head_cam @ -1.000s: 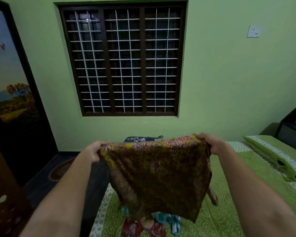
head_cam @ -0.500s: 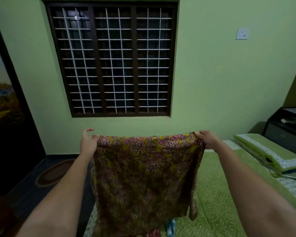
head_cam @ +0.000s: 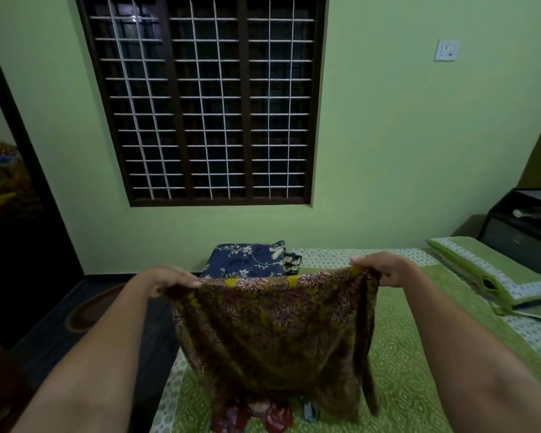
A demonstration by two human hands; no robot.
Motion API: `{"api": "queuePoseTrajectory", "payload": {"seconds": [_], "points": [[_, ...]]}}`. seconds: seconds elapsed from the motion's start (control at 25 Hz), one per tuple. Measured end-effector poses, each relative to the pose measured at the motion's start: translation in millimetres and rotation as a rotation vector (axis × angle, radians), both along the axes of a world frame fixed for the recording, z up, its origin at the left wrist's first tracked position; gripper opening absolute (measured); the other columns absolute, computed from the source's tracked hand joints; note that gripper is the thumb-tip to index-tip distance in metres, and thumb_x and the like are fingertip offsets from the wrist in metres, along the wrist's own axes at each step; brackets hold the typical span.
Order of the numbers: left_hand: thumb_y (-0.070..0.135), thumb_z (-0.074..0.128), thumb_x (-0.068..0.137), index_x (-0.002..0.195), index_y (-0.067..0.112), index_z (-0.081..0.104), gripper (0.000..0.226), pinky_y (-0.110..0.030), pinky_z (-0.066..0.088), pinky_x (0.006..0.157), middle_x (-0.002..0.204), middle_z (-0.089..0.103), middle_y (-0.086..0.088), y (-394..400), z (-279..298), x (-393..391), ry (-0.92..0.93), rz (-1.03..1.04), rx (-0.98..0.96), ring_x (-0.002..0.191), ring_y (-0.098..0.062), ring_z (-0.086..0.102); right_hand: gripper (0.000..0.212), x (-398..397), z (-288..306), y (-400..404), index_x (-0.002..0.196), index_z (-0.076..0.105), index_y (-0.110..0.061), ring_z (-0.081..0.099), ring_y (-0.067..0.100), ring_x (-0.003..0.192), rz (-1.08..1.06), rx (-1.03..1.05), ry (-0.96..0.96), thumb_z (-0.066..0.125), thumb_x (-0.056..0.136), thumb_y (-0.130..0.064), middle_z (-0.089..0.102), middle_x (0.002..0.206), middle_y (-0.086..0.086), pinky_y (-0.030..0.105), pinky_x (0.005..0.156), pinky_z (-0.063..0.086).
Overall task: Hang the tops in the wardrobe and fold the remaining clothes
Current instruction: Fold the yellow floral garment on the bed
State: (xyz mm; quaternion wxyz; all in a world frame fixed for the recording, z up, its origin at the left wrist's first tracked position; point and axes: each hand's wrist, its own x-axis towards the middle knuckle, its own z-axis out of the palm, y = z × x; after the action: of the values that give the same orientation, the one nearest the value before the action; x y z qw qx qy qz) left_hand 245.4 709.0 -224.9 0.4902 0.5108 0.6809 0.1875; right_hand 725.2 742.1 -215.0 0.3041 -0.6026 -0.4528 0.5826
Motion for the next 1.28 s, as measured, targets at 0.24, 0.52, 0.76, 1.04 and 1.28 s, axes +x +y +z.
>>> {"api": "queuePoseTrajectory", "payload": {"seconds": [0.24,0.52,0.76,1.04,1.28], "points": [[0.028,0.078,0.077,0.096,-0.006,0.07,0.041,-0.033,0.046,0.075,0.099,0.068,-0.024,9,-6,-2,0.468,0.052,0.267,0.098,-0.036,0.063,0.014,1,-2,1,0.074,0.066,-0.01,0.052,0.018,0.071,0.13,0.306,-0.704,0.075,0.081,-0.018,0.057,0.066,0.001,0.024,0.055,0.037],[0.028,0.074,0.08,0.087,-0.001,0.07,0.03,-0.028,0.043,0.065,0.083,0.066,-0.008,7,14,3,0.183,0.262,0.595,0.081,-0.022,0.059,0.036,8,13,6,0.098,0.068,0.006,0.062,0.034,0.091,-0.276,0.558,-0.678,0.07,0.085,-0.028,0.067,0.095,0.019,0.034,0.068,0.042],[0.04,0.082,0.064,0.094,0.004,0.072,0.048,-0.037,0.054,0.087,0.089,0.072,-0.008,17,16,9,-0.263,0.611,0.586,0.089,-0.024,0.067,0.034,3,21,4,0.07,0.062,-0.008,0.054,0.017,0.07,-0.586,0.542,-0.298,0.079,0.075,-0.037,0.058,0.066,0.002,0.029,0.055,0.038],[0.036,0.059,0.083,0.079,0.018,0.074,0.024,-0.03,0.058,0.075,0.08,0.074,0.001,-55,136,24,-0.933,0.239,1.147,0.076,-0.014,0.071,0.021,20,121,-57,0.078,0.072,-0.021,0.063,0.007,0.072,-0.285,1.035,0.585,0.078,0.061,-0.033,0.069,0.074,-0.009,0.016,0.069,0.053],[0.055,0.091,0.023,0.07,0.022,0.078,0.06,-0.015,0.05,0.051,0.064,0.069,0.008,-53,204,138,-0.921,-0.102,0.986,0.056,-0.002,0.063,0.045,-73,187,-60,0.073,0.076,-0.025,0.062,0.004,0.061,0.01,1.053,0.722,0.093,0.037,-0.046,0.069,0.072,-0.008,0.019,0.059,0.051]]}}
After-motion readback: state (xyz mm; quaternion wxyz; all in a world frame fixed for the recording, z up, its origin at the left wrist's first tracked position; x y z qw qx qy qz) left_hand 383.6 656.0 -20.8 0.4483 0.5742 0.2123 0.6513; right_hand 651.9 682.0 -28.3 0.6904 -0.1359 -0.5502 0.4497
